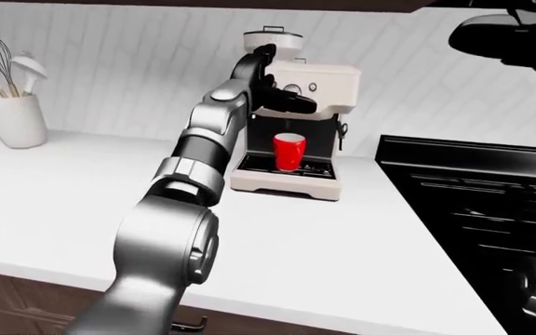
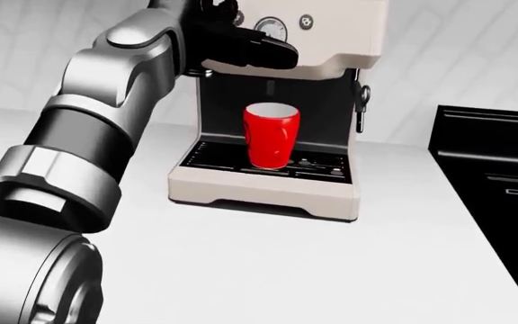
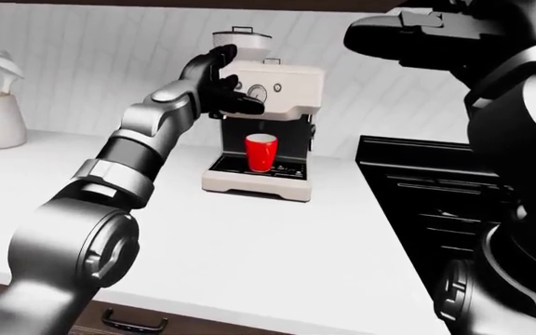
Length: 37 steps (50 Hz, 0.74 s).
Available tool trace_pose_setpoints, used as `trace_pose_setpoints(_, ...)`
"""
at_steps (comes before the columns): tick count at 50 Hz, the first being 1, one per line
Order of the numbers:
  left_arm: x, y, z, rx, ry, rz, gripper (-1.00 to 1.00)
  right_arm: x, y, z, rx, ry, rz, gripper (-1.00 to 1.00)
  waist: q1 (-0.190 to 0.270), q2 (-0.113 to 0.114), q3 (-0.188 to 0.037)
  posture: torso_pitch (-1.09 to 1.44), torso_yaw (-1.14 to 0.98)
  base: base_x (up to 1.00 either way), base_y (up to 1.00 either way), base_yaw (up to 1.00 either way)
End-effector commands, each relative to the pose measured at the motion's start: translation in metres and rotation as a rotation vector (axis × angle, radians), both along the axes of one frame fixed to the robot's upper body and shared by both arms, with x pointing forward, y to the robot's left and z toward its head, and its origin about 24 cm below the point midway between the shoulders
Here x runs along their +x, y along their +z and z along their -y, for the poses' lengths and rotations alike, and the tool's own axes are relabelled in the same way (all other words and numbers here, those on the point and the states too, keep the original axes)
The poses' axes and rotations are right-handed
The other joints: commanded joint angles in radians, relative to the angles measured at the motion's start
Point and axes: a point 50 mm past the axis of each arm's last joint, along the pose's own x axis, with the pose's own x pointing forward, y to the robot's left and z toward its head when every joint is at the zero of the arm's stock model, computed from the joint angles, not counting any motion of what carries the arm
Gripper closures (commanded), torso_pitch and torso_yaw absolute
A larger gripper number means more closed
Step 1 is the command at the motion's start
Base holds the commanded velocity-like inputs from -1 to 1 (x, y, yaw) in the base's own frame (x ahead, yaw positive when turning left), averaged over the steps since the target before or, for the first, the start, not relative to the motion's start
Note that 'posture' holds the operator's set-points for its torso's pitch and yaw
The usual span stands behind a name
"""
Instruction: Press the button on the coffee machine to serve coffee.
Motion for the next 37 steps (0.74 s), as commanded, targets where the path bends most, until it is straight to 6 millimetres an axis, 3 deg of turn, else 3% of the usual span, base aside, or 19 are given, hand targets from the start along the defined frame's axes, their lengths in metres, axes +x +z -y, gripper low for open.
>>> trace_pose_setpoints(1, -0.0019, 0.0313, 0.0031, -0.029, -0.018, 0.115, -1.0, -0.0046, 0.0096, 0.0017, 0.01, -0.007, 0.052, -1.0, 0.0, -0.004, -0.002, -0.57, 0.0, 0.0, 0.0, 0.0)
trace_pose_setpoints(19, -0.0005, 0.0306, 0.0011, -0.023, -0.008, 0.115, -1.0, -0.0073, 0.0123, 0.0046, 0.017, -0.013, 0.06, -1.0, 0.0, -0.009, 0.047, -0.46, 0.0, 0.0, 0.0, 0.0)
trace_pose_setpoints(37, -0.0006, 0.0368, 0.0014, -0.05, -0.009, 0.129, -1.0, -0.0075, 0.0134, 0.0047, 0.019, -0.013, 0.064, -1.0, -0.004, -0.004, 0.053, -0.46, 0.0, 0.0, 0.0, 0.0)
